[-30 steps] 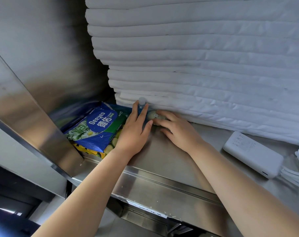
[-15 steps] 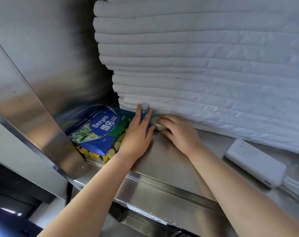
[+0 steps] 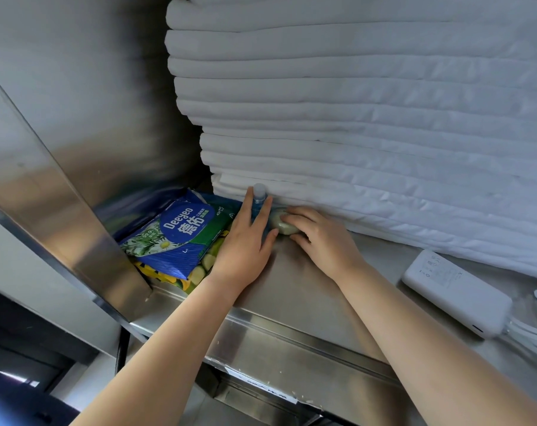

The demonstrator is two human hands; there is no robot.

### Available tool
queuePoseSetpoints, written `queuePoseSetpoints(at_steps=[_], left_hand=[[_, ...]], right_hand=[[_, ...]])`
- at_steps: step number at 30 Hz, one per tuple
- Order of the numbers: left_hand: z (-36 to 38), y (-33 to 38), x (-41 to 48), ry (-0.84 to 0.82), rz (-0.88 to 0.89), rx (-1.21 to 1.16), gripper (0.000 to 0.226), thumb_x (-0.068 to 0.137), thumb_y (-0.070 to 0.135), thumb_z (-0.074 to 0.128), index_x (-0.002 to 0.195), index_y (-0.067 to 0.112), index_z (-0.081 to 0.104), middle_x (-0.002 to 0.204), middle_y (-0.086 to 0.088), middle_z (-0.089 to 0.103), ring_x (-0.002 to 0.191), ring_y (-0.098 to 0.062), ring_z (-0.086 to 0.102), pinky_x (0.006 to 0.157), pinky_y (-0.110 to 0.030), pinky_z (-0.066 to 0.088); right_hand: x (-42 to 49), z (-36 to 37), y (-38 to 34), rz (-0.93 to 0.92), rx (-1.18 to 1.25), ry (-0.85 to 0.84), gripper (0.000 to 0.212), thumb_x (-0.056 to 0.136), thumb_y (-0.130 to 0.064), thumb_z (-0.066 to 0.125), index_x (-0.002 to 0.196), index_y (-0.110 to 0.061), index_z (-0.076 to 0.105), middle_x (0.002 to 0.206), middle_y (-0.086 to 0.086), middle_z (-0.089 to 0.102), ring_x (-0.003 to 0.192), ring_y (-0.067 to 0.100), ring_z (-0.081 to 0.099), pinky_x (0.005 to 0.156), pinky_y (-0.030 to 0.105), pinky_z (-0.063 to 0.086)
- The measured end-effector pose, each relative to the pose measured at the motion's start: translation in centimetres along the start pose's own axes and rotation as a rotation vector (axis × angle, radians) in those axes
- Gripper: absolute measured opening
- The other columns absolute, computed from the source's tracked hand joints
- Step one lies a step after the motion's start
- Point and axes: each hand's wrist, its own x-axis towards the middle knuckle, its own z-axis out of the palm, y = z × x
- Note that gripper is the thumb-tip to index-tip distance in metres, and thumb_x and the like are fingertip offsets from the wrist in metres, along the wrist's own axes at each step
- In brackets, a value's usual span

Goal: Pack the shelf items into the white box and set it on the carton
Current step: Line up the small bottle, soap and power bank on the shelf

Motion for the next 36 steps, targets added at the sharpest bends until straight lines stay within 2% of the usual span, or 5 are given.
queuePoseSetpoints(at_steps=[8, 14, 22, 30, 36], left_hand=[[-0.6, 0.7, -0.5, -0.077, -0.030, 0.033, 0.062, 0.097, 0.041, 0.040, 0.149, 0.032, 0.009, 0.155, 0.000, -0.022, 0.144, -0.022, 0.008, 0.108, -0.031, 0.026], [0.0, 3.3, -3.1, -0.026, 0.092, 0.155, 0.068, 0.093, 0.034, 0.049, 0.149, 0.013, 0.017, 0.156, -0.010, -0.004, 0.144, -0.025, -0.004, 0.115, -0.037, 0.005], [1.3, 5.4, -3.2, -0.271, 0.332, 0.105, 0.062, 0.098, 0.043, 0.032, 0.150, 0.029, 0.000, 0.155, 0.008, -0.016, 0.139, -0.006, -0.022, 0.102, -0.011, -0.023], [1.2, 5.0, -3.3, -0.285, 0.297, 0.080, 0.061, 0.096, 0.049, 0.032, 0.150, 0.031, 0.009, 0.156, 0.010, -0.013, 0.138, -0.003, -0.024, 0.102, -0.012, -0.020], [0.8, 5.0, -3.5, -0.201, 0.320, -0.029, 0.061, 0.096, 0.046, 0.037, 0.149, 0.022, 0.019, 0.157, 0.008, 0.004, 0.142, -0.004, -0.010, 0.108, -0.010, -0.011]], right_hand=[[-1.6, -1.4, -0.6, 0.056, -0.040, 0.002, 0.040, 0.087, -0.020, 0.065, 0.127, -0.025, 0.059, 0.137, -0.009, 0.052, 0.125, 0.013, 0.050, 0.091, 0.031, 0.049], [-8.0, -4.7, 0.0, 0.331, -0.176, 0.103, 0.048, 0.086, -0.026, 0.065, 0.131, -0.013, 0.052, 0.142, 0.003, 0.046, 0.132, 0.022, 0.041, 0.098, 0.037, 0.043], [-15.4, -8.4, 1.7, 0.769, -0.493, 0.026, 0.057, 0.089, -0.034, 0.055, 0.140, -0.011, 0.040, 0.146, 0.013, 0.039, 0.135, 0.034, 0.032, 0.106, 0.048, 0.024], [-13.7, -8.2, 0.6, 0.758, -0.434, -0.073, 0.059, 0.091, -0.035, 0.052, 0.144, -0.017, 0.033, 0.150, 0.006, 0.034, 0.136, 0.027, 0.029, 0.110, 0.040, 0.022], [-9.9, -5.0, -4.3, 0.448, -0.254, -0.078, 0.059, 0.091, -0.039, 0.052, 0.144, -0.020, 0.035, 0.147, 0.001, 0.037, 0.135, 0.022, 0.030, 0.113, 0.033, 0.016]])
